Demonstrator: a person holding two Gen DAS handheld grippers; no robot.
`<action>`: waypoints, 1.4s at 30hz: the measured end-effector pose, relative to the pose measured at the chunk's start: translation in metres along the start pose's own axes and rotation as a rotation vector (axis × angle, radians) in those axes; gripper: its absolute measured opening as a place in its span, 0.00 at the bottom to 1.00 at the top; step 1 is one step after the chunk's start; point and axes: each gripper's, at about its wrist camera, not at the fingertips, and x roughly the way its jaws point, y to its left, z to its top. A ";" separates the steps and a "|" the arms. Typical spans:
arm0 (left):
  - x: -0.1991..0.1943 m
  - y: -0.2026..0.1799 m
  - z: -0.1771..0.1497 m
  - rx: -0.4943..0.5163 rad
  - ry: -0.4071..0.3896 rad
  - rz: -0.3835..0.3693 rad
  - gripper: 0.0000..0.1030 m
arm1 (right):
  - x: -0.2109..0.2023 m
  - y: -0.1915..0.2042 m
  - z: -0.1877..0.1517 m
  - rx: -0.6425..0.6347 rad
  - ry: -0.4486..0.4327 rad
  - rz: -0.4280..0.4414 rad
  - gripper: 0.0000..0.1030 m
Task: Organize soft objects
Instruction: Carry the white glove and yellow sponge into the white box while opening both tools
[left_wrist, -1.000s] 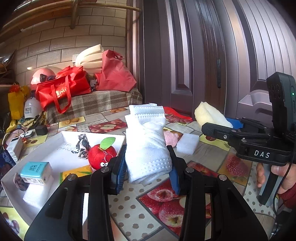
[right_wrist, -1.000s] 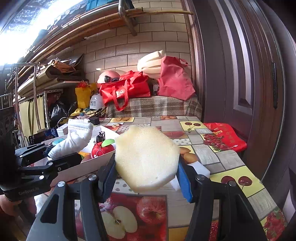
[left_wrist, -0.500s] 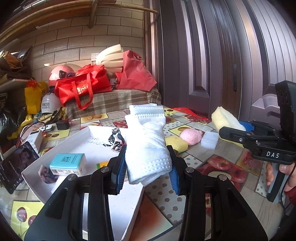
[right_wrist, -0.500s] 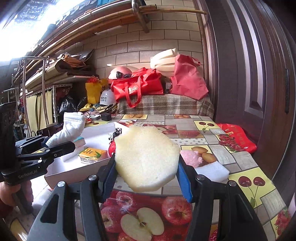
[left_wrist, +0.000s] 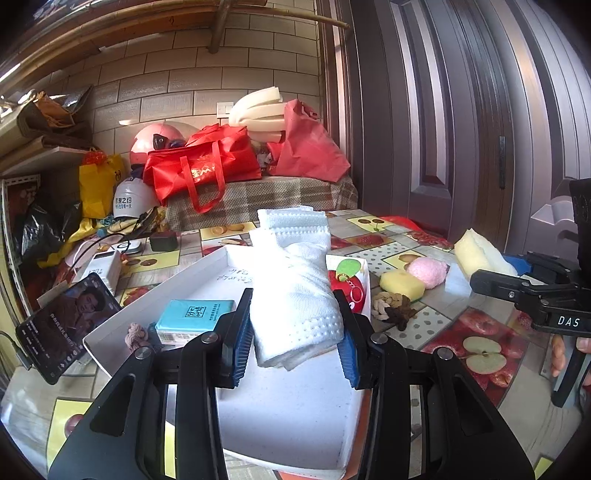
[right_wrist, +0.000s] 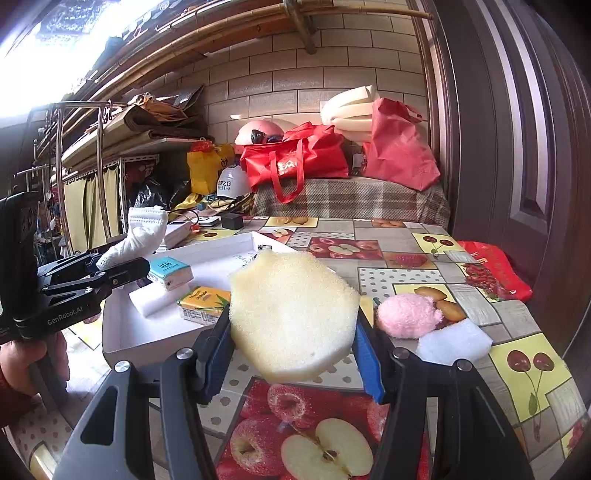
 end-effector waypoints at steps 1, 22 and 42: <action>0.000 0.004 0.000 -0.007 0.002 0.007 0.38 | 0.002 0.002 0.000 -0.002 0.004 0.006 0.57; 0.028 0.054 0.004 -0.055 0.024 0.118 0.39 | 0.063 0.058 0.014 -0.069 0.040 0.085 0.57; 0.064 0.071 0.016 -0.092 0.041 0.126 0.39 | 0.136 0.068 0.038 0.040 0.102 0.069 0.58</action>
